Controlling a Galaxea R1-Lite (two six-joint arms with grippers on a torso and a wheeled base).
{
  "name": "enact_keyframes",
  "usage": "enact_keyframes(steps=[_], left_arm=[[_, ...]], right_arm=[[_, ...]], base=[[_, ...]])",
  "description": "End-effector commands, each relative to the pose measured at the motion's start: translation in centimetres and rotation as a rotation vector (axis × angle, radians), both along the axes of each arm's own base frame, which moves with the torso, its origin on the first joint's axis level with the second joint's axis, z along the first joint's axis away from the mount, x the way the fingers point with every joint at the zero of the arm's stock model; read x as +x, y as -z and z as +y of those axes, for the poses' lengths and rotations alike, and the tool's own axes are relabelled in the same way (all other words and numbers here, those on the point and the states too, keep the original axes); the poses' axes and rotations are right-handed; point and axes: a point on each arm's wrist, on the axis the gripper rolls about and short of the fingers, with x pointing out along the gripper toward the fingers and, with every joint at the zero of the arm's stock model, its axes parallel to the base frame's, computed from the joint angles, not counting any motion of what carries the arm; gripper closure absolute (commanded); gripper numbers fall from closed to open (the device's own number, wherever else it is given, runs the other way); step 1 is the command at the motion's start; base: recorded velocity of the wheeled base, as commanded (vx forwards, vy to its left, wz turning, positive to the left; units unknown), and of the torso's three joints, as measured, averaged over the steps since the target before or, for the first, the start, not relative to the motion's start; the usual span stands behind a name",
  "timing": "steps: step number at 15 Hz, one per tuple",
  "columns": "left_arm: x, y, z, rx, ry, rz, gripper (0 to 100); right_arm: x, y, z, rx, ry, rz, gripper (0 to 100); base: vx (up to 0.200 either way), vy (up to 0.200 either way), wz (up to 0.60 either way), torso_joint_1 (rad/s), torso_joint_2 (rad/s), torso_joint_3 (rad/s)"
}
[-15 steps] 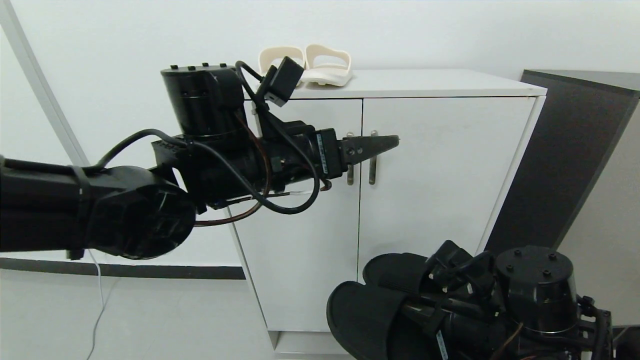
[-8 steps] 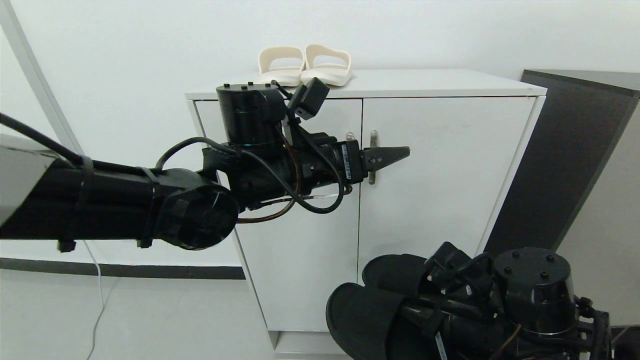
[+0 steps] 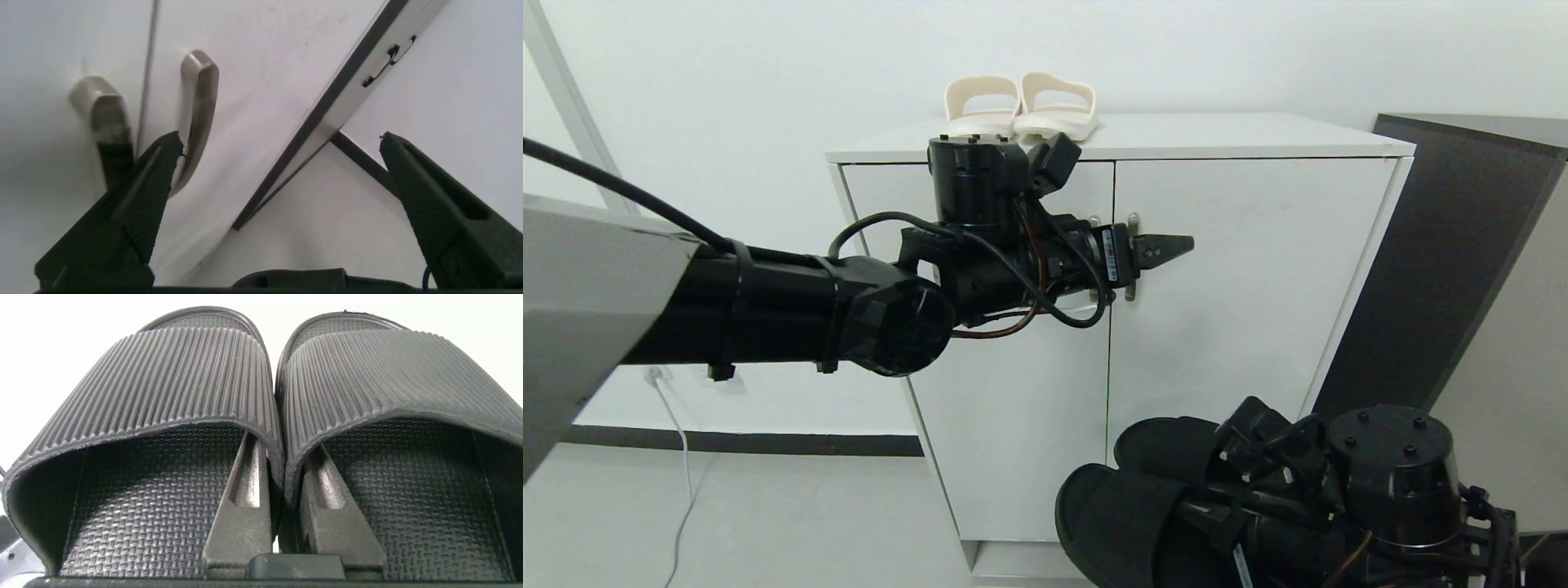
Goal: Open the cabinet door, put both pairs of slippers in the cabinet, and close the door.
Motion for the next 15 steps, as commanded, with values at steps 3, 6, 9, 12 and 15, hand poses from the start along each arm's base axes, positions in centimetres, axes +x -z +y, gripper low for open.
enact_keyframes(steps=[3, 6, 9, 12, 15], left_arm=[[1.5, 0.7, -0.8, 0.003, -0.005, 0.005, 0], [1.6, 1.0, -1.2, 0.01, -0.001, 0.015, 100], [1.5, 1.0, -1.0, 0.01, -0.001, 0.022, 100], [0.2, 1.3, -0.3, 0.015, 0.0, 0.053, 100], [-1.6, 1.6, 0.4, 0.015, 0.012, 0.05, 100]], right_arm=[[0.0, 0.1, 0.0, -0.002, 0.0, 0.001, 100], [0.0, 0.2, 0.0, -0.004, 0.0, 0.003, 100], [0.0, 0.3, 0.0, -0.008, -0.002, 0.008, 100], [-0.8, 0.5, -0.4, 0.002, -0.07, 0.036, 100], [-1.4, 0.8, -0.9, -0.021, -0.14, 0.03, 100]], base=[[0.0, 0.0, 0.0, 0.0, 0.0, 0.0], [0.0, 0.0, 0.0, 0.0, 0.0, 0.0], [0.0, 0.0, 0.0, 0.0, 0.0, 0.0], [0.0, 0.0, 0.0, 0.0, 0.0, 0.0], [0.0, 0.0, 0.0, 0.0, 0.0, 0.0]])
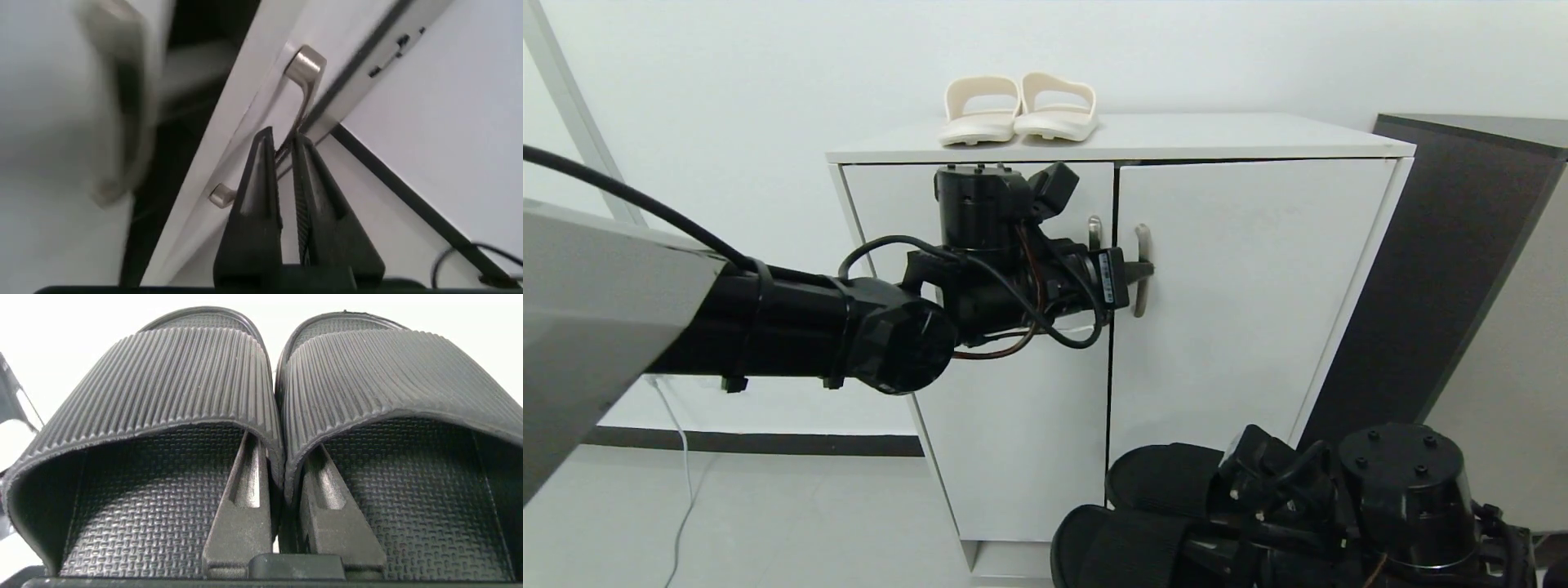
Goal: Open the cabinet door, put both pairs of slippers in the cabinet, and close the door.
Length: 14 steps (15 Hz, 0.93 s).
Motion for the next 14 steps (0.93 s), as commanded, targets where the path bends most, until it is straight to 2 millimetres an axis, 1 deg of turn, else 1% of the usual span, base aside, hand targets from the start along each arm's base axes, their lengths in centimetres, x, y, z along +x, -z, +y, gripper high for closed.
enact_keyframes(steps=[1, 4, 6, 7, 8, 10, 11, 12, 14], left_arm=[[-1.7, -0.7, 0.7, -0.011, 0.01, -0.015, 100], [-3.6, -0.9, 1.7, -0.003, 0.016, -0.012, 100], [-5.0, -1.8, 2.8, -0.013, 0.016, -0.025, 100], [-5.2, -2.0, 3.0, -0.017, 0.015, -0.029, 100], [-4.9, -2.3, 3.6, -0.021, -0.004, -0.036, 100], [-3.9, -2.0, 4.2, -0.019, -0.03, -0.029, 100], [-3.3, -1.7, 4.3, -0.015, -0.045, -0.024, 100], [-2.2, -1.5, 4.3, -0.015, -0.064, -0.023, 100], [-0.9, -1.1, 4.1, -0.014, -0.078, -0.021, 100]], right_arm=[[-0.4, -0.1, -0.3, 0.001, -0.014, -0.003, 100], [-0.4, -0.1, -0.3, -0.001, -0.014, -0.003, 100], [-0.4, 0.0, -0.3, -0.002, -0.018, -0.002, 100], [-0.4, 0.0, -0.3, -0.002, -0.018, -0.002, 100], [-0.4, 0.0, -0.3, -0.003, -0.018, -0.003, 100], [-0.4, 0.0, -0.3, -0.003, -0.018, -0.003, 100], [-0.4, -0.1, -0.3, 0.001, -0.019, -0.009, 100], [-0.4, -0.1, -0.3, 0.0, -0.018, -0.009, 100], [-0.4, -0.1, -0.3, 0.0, -0.018, -0.009, 100]], base=[[0.0, 0.0, 0.0, 0.0, 0.0, 0.0], [0.0, 0.0, 0.0, 0.0, 0.0, 0.0], [0.0, 0.0, 0.0, 0.0, 0.0, 0.0], [0.0, 0.0, 0.0, 0.0, 0.0, 0.0], [0.0, 0.0, 0.0, 0.0, 0.0, 0.0], [0.0, 0.0, 0.0, 0.0, 0.0, 0.0], [0.0, 0.0, 0.0, 0.0, 0.0, 0.0], [0.0, 0.0, 0.0, 0.0, 0.0, 0.0], [0.0, 0.0, 0.0, 0.0, 0.0, 0.0]])
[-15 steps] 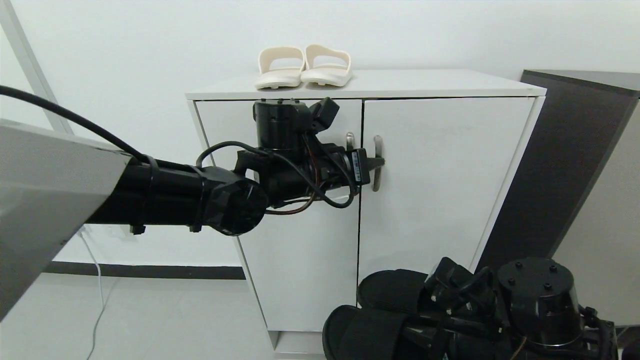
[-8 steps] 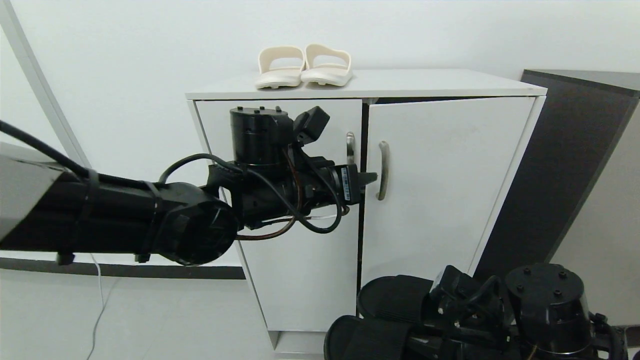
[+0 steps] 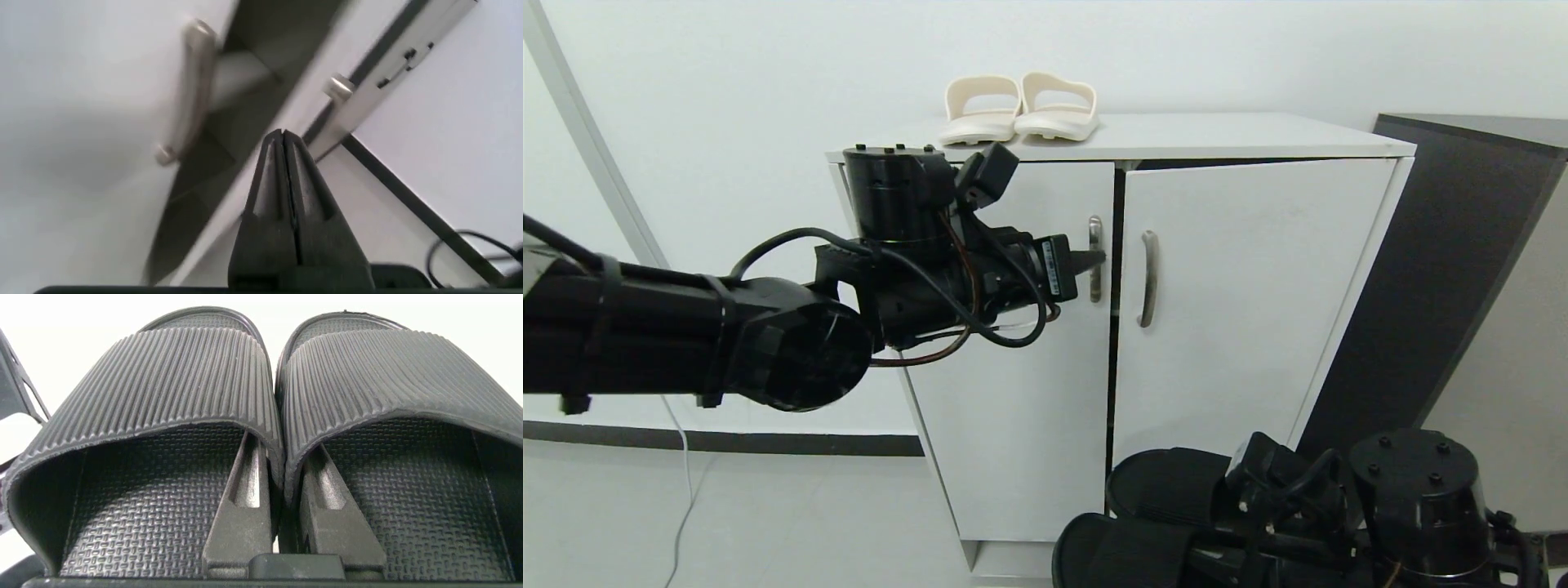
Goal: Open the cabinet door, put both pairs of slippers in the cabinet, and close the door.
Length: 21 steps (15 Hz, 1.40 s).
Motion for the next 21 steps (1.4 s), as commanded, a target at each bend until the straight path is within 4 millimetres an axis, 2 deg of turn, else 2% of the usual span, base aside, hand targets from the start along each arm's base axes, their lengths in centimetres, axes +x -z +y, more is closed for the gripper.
enact_keyframes(steps=[1, 5, 8, 16, 20, 21], left_arm=[[1.7, 0.8, -0.5, 0.005, -0.012, 0.011, 100], [3.9, 1.2, -1.8, -0.011, -0.015, 0.007, 100], [4.4, 1.3, -2.3, -0.025, -0.009, 0.013, 100], [3.7, 1.1, -3.7, -0.039, 0.033, 0.012, 100], [2.9, 1.1, -4.6, -0.037, 0.06, 0.014, 100], [1.9, 1.3, -5.3, -0.03, 0.084, 0.021, 100]], right_arm=[[0.0, -0.1, 0.0, 0.003, -0.001, -0.003, 100], [0.1, -0.1, 0.1, 0.002, 0.002, -0.004, 100], [0.0, 0.0, 0.1, -0.001, 0.001, -0.001, 100], [-0.2, 0.4, 0.5, -0.012, -0.015, 0.008, 100], [-0.2, 0.4, 0.6, -0.013, -0.015, 0.008, 100], [-0.3, 0.4, 0.6, -0.013, -0.019, 0.008, 100]], base=[[0.0, 0.0, 0.0, 0.0, 0.0, 0.0], [0.0, 0.0, 0.0, 0.0, 0.0, 0.0], [0.0, 0.0, 0.0, 0.0, 0.0, 0.0], [0.0, 0.0, 0.0, 0.0, 0.0, 0.0], [-0.2, 0.0, 0.0, 0.001, 0.0, 0.001], [-0.2, 0.0, 0.0, -0.002, 0.0, 0.002]])
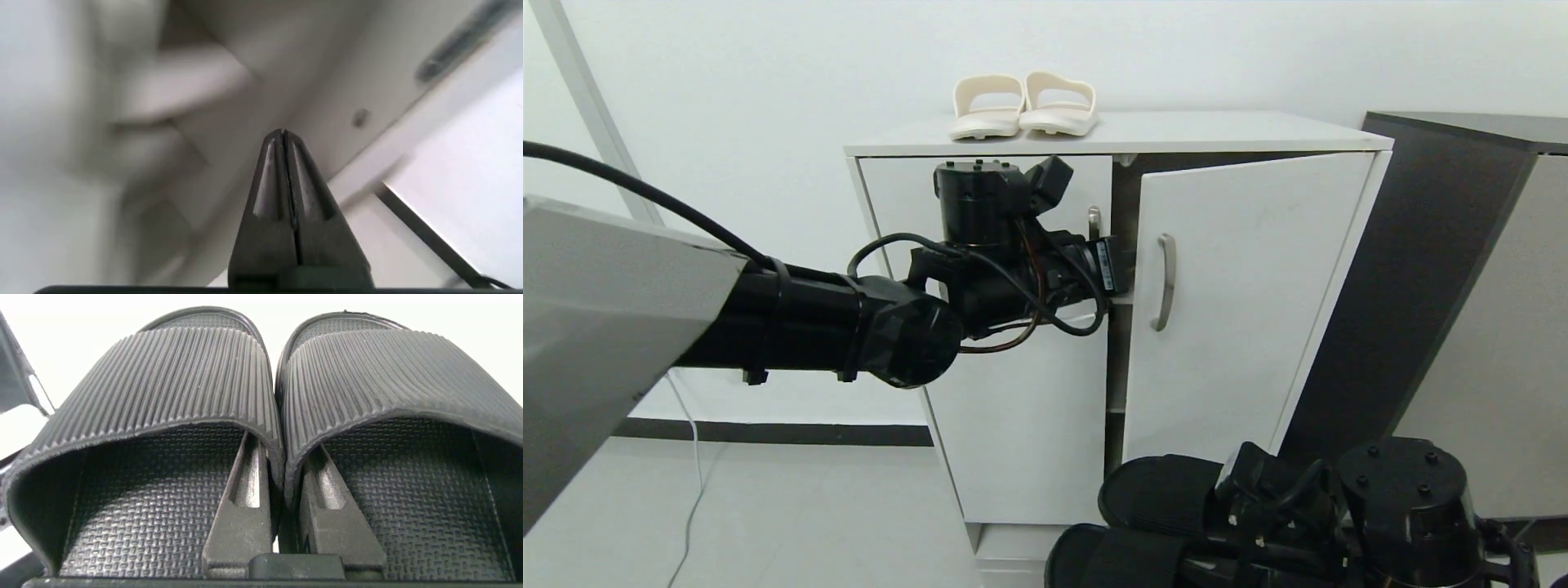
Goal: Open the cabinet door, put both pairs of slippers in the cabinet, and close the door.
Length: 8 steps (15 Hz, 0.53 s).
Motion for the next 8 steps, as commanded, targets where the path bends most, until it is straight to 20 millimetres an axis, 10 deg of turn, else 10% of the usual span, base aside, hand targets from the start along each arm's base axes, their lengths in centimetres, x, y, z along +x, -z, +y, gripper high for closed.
enact_keyframes(steps=[1, 5, 8], left_arm=[[-1.9, -0.2, -0.9, -0.001, 0.045, -0.008, 100], [-7.7, -0.7, -3.4, -0.01, 0.178, -0.027, 100], [-8.1, -1.1, -3.4, 0.003, 0.187, -0.067, 100]], right_arm=[[0.0, 0.0, 0.1, -0.002, -0.004, 0.001, 100], [-0.5, -0.1, 0.2, 0.003, -0.021, -0.003, 100], [-0.5, -0.1, 0.3, 0.002, -0.024, -0.002, 100]], base=[[-0.2, 0.0, 0.0, -0.002, 0.0, 0.002], [-0.2, 0.0, 0.0, 0.004, 0.0, 0.002], [-0.2, 0.0, 0.0, 0.001, 0.0, 0.012]])
